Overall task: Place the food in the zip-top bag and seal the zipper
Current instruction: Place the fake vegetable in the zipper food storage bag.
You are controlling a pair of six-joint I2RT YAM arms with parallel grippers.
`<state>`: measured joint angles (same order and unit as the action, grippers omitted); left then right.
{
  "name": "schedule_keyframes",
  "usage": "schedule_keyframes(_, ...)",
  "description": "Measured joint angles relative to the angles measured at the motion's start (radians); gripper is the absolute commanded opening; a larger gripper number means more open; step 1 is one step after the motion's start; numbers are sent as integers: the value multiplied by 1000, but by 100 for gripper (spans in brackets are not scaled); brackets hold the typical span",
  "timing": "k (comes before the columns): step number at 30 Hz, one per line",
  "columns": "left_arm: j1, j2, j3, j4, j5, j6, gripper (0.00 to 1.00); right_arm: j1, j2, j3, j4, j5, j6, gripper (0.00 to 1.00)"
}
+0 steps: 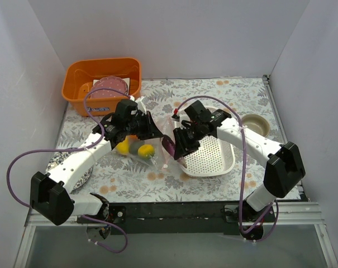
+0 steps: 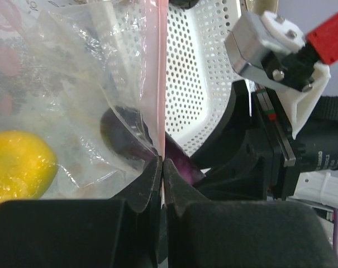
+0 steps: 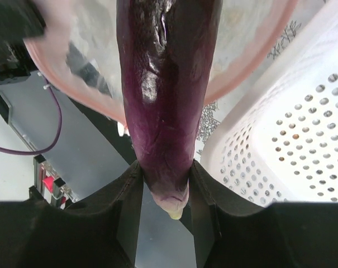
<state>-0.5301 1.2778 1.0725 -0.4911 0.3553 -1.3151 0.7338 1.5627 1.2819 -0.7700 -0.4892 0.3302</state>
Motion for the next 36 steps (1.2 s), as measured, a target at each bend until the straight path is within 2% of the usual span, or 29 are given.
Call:
schedule_keyframes(8, -3, 0, -3, 6, 68, 47, 0, 1, 116, 149, -2, 15, 32, 5)
schedule_keyframes(14, -3, -8, -3, 6, 71, 50, 0, 1, 135, 166, 71, 19, 103, 9)
schedule_keyframes(18, -3, -28, -3, 8, 64, 34, 0, 1, 116, 128, 167, 31, 152, 19)
schedule_keyframes(26, -3, -44, -3, 29, 32, -24, 0, 1, 34, -23, 366, 69, 252, 26)
schedule_keyframes(29, -3, -43, -2, 30, 22, -43, 0, 1, 34, -31, 409, 72, 270, 38)
schedule_keyframes(30, -3, -43, -2, 31, 19, -48, 0, 1, 34, -31, 420, 70, 270, 49)
schedule_keyframes(33, -3, -43, -2, 33, 11, -58, 0, 1, 35, -28, 435, 68, 267, 62)
schedule_keyframes(36, -3, -44, -1, 29, -9, -58, 0, 1, 35, -27, 435, 78, 250, 68)
